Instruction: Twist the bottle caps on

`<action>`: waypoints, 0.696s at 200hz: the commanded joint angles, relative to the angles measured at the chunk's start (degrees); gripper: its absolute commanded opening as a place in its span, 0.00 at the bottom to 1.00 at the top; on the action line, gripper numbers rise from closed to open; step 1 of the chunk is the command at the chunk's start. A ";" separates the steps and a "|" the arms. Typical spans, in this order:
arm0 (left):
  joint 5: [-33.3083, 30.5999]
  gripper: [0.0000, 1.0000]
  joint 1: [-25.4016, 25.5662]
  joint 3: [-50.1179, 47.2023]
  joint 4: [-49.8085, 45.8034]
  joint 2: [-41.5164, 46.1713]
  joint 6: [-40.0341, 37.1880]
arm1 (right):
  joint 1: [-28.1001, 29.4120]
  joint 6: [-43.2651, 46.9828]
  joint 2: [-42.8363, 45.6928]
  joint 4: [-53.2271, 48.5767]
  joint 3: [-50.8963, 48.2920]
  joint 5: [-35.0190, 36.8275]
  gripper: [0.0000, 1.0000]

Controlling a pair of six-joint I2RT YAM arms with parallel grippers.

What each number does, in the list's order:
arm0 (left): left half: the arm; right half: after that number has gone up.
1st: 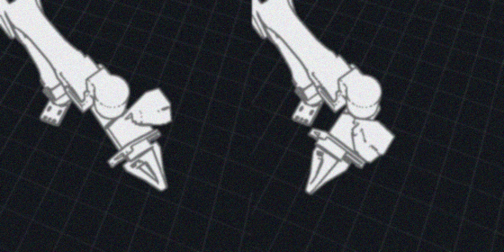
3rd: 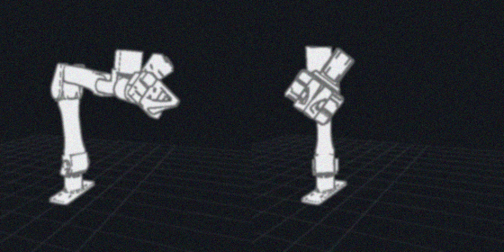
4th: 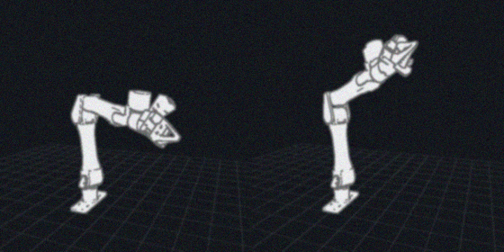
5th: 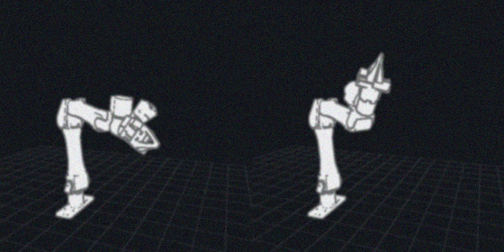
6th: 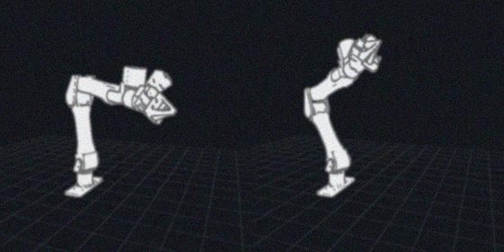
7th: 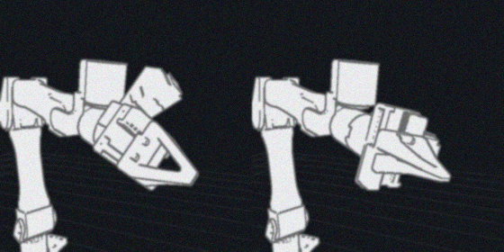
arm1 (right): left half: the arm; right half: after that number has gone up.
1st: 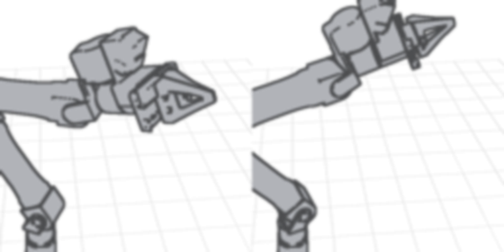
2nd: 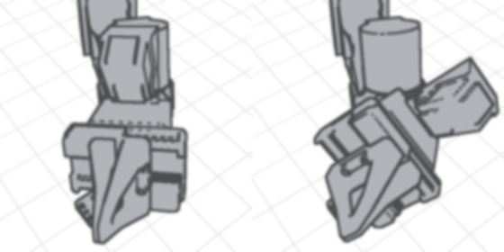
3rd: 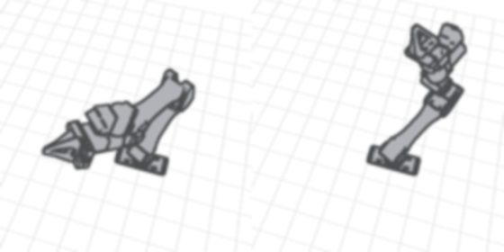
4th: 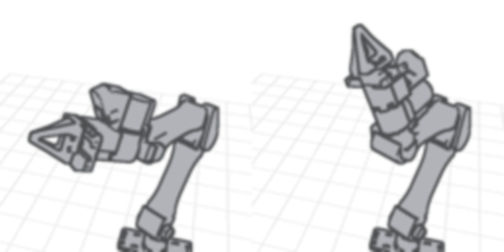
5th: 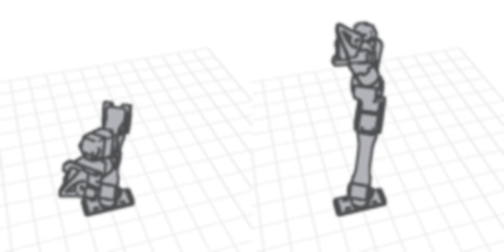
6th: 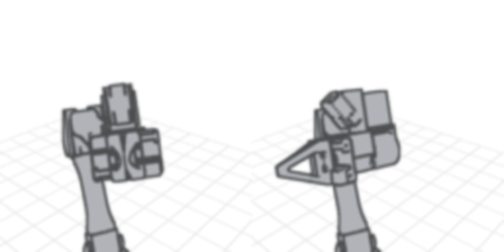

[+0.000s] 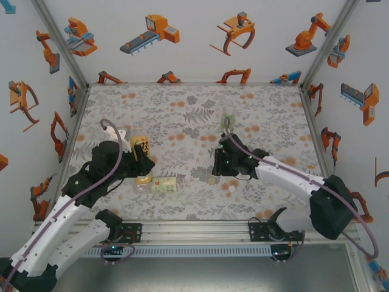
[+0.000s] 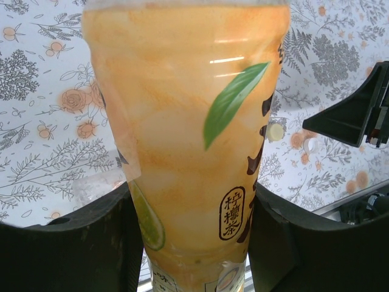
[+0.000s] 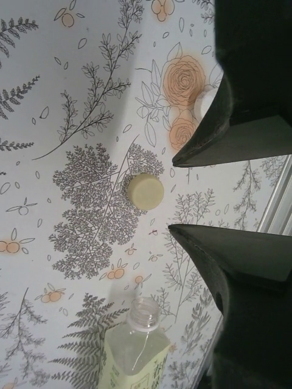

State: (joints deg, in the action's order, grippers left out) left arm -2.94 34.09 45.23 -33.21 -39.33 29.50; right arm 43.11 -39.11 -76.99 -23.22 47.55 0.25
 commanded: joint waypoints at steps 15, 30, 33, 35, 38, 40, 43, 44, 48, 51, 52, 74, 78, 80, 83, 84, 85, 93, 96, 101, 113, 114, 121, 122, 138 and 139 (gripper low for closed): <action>0.70 0.00 -0.23 -0.33 2.04 -0.37 -0.93 | 3.04 0.04 -4.96 -8.16 5.74 7.45 0.44; 0.68 0.00 -0.16 -0.41 2.21 -0.55 -0.93 | 4.42 0.32 -7.36 -9.44 7.75 8.75 0.47; 0.67 0.00 -0.16 -0.41 2.19 -0.56 -0.90 | 4.70 0.35 -7.85 -9.69 8.15 8.94 0.48; 0.66 0.00 -0.16 -0.41 2.19 -0.57 -0.88 | 4.81 0.42 -8.14 -9.79 8.32 9.01 0.48; 0.71 0.00 -0.16 -0.47 2.19 -0.50 -0.92 | 5.05 0.44 -8.60 -9.90 8.63 9.14 0.49; 0.73 0.00 -0.16 -0.45 2.19 -0.49 -0.91 | 5.16 0.44 -8.92 -9.97 8.79 9.15 0.49; 0.72 0.00 -0.16 -0.48 2.19 -0.42 -0.80 | 5.34 0.52 -9.56 -10.07 9.04 9.22 0.50; 0.73 0.00 -0.16 -0.49 2.19 -0.49 -0.78 | 5.42 0.48 -9.74 -10.08 9.13 9.23 0.50; 0.75 0.00 -0.22 -0.54 2.19 -0.41 -0.79 | 5.61 0.45 -10.43 -10.14 9.46 9.24 0.50; 0.74 0.00 -0.21 -0.58 2.19 -0.33 -0.80 | 5.72 0.45 -10.84 -10.11 9.61 9.16 0.50; 0.74 0.00 -0.19 -0.58 2.19 -0.36 -0.78 | 5.78 0.45 -11.05 -10.10 9.68 9.16 0.50; 0.73 0.00 -0.17 -0.71 2.29 -0.09 -0.92 | 6.69 0.73 -14.28 -9.74 10.86 8.52 0.50; 0.79 0.00 -0.22 -0.76 2.21 -0.05 -0.95 | 6.84 0.78 -14.82 -9.74 11.21 8.45 0.50; 0.86 0.00 -0.22 -0.76 2.19 -0.04 -0.96 | 6.88 0.85 -15.13 -9.67 11.39 8.38 0.50; 0.77 0.00 -0.17 -0.72 2.19 -0.04 -1.02 | 6.99 0.91 -15.58 -9.60 11.55 8.22 0.50; 0.80 0.00 -0.16 -0.74 2.19 -0.09 -1.07 | 6.99 0.90 -15.75 -9.58 11.66 8.25 0.50; 0.81 0.00 -0.16 -0.75 2.19 -0.07 -1.09 | 7.08 0.89 -15.87 -9.53 11.68 8.22 0.50; 0.94 0.00 -0.19 -0.68 2.12 -0.20 -1.25 | 7.32 0.99 -16.96 -9.47 12.16 8.08 0.50; 0.94 0.00 -0.16 -0.67 2.10 -0.22 -1.27 | 7.40 1.01 -17.30 -9.47 12.35 8.08 0.50; 1.03 0.00 -0.16 -0.60 2.10 -0.30 -1.39 | 7.53 1.02 -17.98 -9.35 12.58 8.10 0.50; 1.09 0.00 -0.16 -0.42 1.85 -0.50 -1.46 | 7.76 0.92 -19.23 -9.00 12.88 8.05 0.49; 1.14 0.00 -0.16 -0.41 1.84 -0.53 -1.46 | 7.81 0.94 -19.28 -8.93 12.90 8.03 0.49; 1.41 0.00 -0.18 -0.32 1.76 -0.64 -1.56 | 7.89 0.90 -19.89 -8.77 12.98 7.93 0.49; 1.47 0.00 -0.17 -0.32 1.75 -0.65 -1.60 | 7.92 0.93 -19.96 -8.73 12.95 7.88 0.49; 2.11 0.00 -0.18 -0.19 1.75 -1.05 -1.80 | 8.13 0.86 -20.92 -8.53 13.25 7.96 0.48; 2.17 0.00 -0.17 -0.17 1.75 -1.12 -1.80 | 8.13 0.87 -20.96 -8.52 13.26 7.94 0.47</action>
State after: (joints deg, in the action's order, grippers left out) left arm -2.48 34.09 45.19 -32.51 -40.05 29.04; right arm 50.70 -38.92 -96.92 -31.07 58.98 7.16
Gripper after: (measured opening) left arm 0.549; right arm 0.483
